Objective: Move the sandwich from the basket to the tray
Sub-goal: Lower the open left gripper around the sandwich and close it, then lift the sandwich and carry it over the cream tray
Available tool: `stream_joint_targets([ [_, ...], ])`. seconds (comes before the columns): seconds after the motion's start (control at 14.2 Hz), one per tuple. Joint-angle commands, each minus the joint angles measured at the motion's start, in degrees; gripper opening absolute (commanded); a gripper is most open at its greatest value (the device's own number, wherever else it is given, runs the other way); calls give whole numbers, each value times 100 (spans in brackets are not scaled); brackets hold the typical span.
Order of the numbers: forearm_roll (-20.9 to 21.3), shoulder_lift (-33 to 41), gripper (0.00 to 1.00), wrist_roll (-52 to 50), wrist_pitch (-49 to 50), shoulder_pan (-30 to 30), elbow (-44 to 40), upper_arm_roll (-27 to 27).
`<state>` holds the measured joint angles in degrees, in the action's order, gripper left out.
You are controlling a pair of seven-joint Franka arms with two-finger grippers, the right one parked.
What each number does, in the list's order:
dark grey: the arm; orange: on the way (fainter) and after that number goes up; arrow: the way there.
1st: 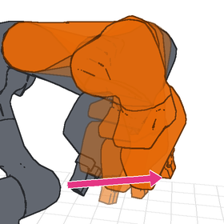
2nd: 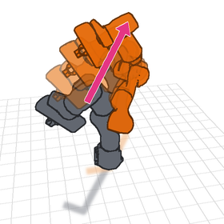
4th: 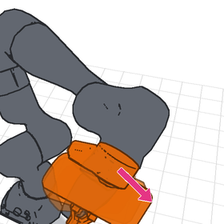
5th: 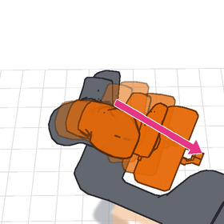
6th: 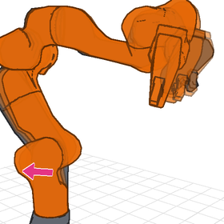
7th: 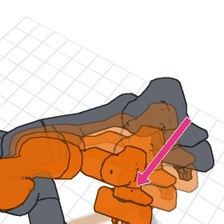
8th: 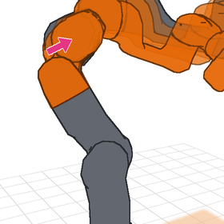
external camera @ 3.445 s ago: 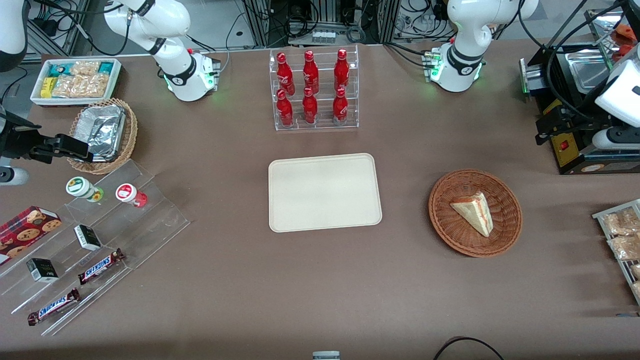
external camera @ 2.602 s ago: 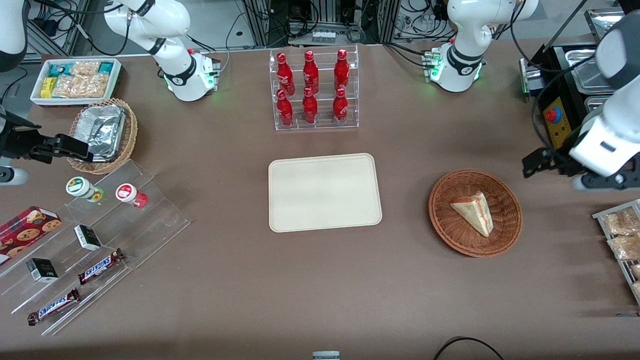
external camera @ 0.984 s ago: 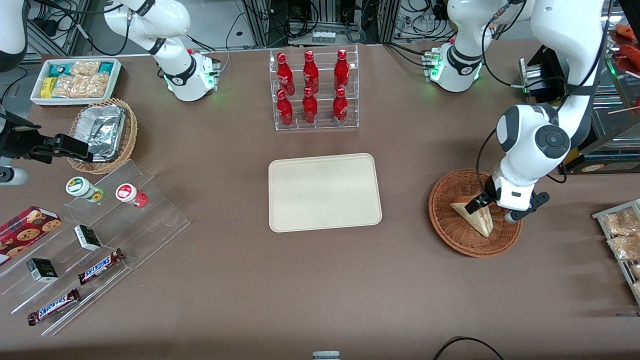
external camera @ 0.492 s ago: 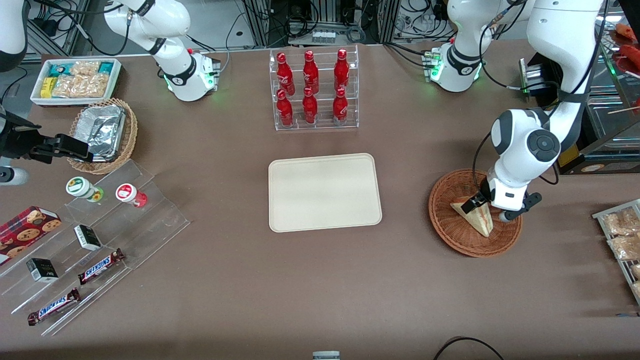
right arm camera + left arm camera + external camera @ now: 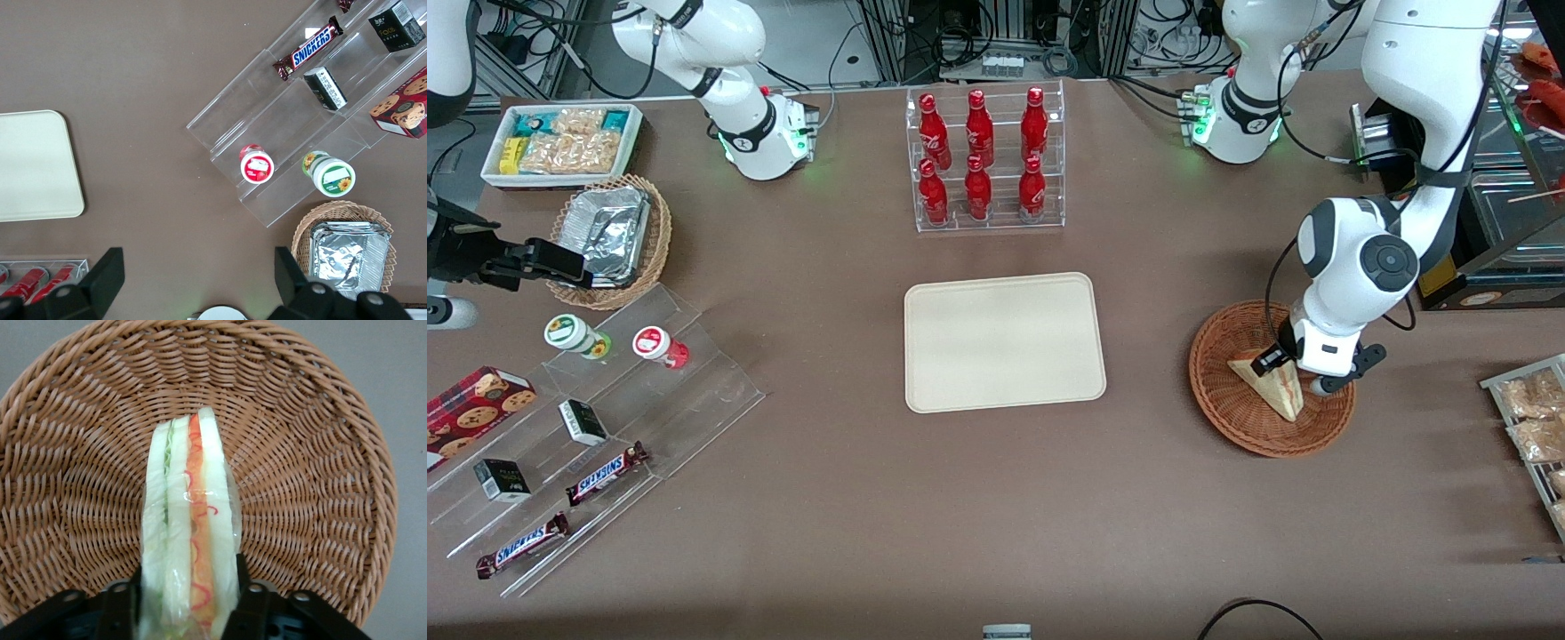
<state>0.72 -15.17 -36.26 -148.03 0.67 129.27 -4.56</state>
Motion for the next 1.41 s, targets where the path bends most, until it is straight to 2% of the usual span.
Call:
stream_joint_targets([
  [0.0, 95, 154, 0, -39, 36, 39, -112, -1],
  [0.21, 269, 374, 0, 5, 1218, 56, -856, -97],
  [0.35, 446, 340, 0, -3, 2273, 56, -1656, -439],
  [0.49, 543, 322, 0, -38, 2778, 56, -2220, -773],
  [0.84, 534, 51, 0, -257, 2867, 231, -2862, -1635],
  [1.34, 657, -1004, 0, -1181, 2806, 1751, -3680, -1636],
])
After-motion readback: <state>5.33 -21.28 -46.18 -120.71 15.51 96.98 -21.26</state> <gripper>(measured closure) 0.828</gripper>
